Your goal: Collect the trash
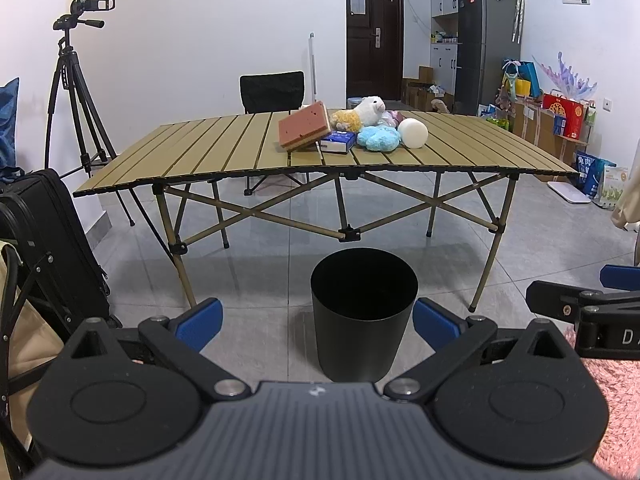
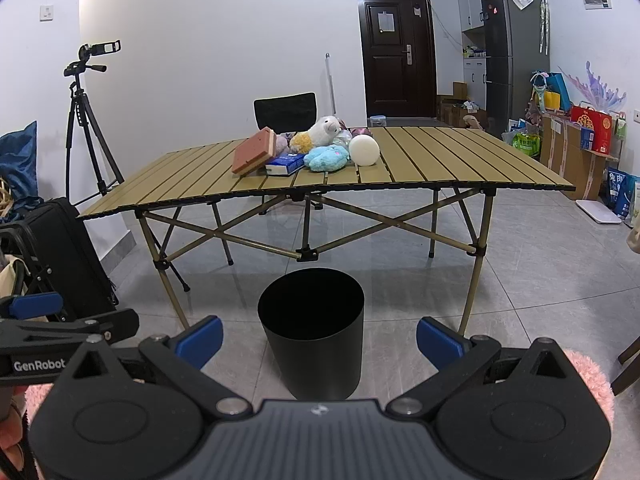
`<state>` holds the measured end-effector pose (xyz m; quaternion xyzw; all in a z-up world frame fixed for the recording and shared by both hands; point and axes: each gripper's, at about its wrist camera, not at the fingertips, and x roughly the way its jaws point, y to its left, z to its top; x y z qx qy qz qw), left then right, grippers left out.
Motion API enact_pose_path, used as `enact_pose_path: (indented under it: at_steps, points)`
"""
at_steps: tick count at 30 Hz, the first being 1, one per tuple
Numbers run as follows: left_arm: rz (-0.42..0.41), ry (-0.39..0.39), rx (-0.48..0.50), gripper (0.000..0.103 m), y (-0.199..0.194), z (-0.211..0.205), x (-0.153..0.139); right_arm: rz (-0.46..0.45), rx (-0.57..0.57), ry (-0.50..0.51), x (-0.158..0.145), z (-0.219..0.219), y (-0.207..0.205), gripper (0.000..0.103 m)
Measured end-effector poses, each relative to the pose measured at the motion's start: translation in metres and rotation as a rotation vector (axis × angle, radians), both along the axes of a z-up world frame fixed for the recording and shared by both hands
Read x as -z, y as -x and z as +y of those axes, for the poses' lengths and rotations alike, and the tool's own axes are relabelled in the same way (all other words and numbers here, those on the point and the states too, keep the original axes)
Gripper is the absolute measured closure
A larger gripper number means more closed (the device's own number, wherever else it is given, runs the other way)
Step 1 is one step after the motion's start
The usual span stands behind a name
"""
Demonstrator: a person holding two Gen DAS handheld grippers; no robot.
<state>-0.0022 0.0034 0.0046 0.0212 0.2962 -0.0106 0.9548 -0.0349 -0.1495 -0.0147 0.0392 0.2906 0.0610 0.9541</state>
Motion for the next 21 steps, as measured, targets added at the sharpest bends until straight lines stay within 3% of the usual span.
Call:
enact_pose_path:
  at_steps: [21]
  points:
    - [-0.001, 0.0, 0.001, 0.0, 0.0014, -0.0008, 0.0005, -0.002, 0.001, 0.0, -0.0004, -0.0006, 0.0004, 0.0]
